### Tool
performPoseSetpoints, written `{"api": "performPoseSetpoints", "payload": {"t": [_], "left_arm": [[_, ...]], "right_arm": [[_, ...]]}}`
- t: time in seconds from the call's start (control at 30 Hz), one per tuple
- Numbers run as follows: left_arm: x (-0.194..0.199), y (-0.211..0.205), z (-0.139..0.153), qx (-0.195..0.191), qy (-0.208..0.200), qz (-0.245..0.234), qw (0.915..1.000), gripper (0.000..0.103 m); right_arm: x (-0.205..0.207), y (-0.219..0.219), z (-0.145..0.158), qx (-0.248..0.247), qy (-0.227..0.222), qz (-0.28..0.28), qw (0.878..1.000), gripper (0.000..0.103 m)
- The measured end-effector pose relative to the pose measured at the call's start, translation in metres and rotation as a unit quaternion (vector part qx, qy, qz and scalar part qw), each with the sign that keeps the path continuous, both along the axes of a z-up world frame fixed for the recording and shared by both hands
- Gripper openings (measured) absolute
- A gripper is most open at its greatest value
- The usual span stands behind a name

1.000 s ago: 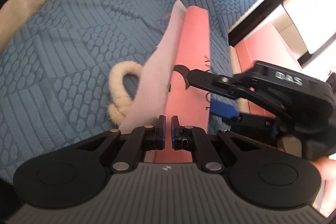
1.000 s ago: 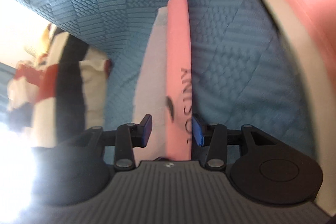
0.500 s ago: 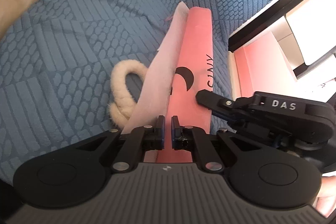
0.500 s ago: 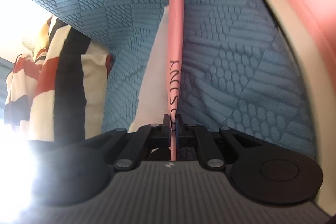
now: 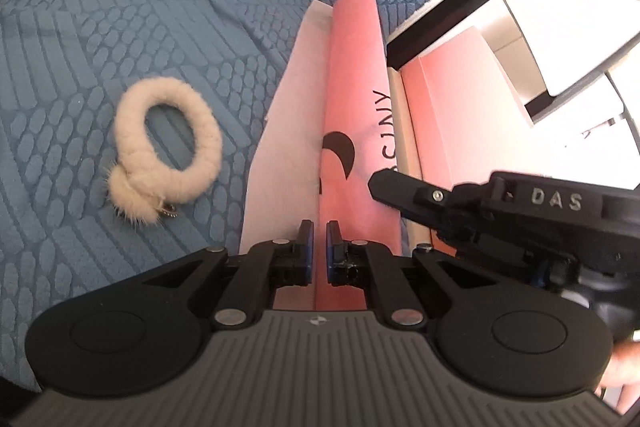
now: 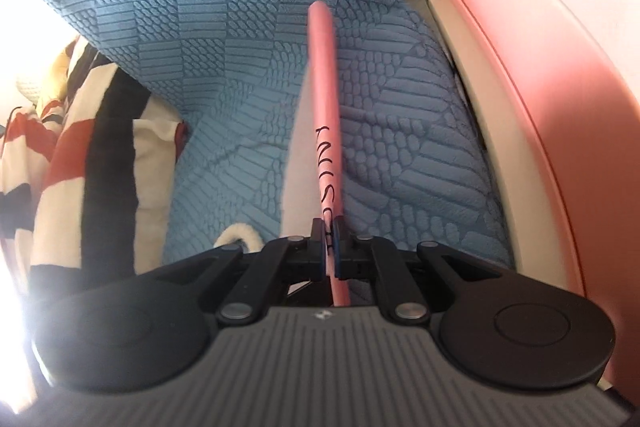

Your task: Organize objects

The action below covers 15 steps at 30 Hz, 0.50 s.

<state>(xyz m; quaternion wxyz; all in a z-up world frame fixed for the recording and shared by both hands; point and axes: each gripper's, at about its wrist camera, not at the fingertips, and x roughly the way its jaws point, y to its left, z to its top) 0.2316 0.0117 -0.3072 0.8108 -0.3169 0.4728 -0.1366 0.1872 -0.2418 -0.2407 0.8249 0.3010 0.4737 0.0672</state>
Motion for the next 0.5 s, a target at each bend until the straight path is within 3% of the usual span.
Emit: {"api": "performPoseSetpoints", "payload": {"t": [0.5], "left_arm": [[0.004, 0.011, -0.004, -0.029, 0.029, 0.021, 0.9989, 0.008]], "right_arm": [[0.005, 0.014, -0.005, 0.034, 0.005, 0.012, 0.999, 0.011]]}}
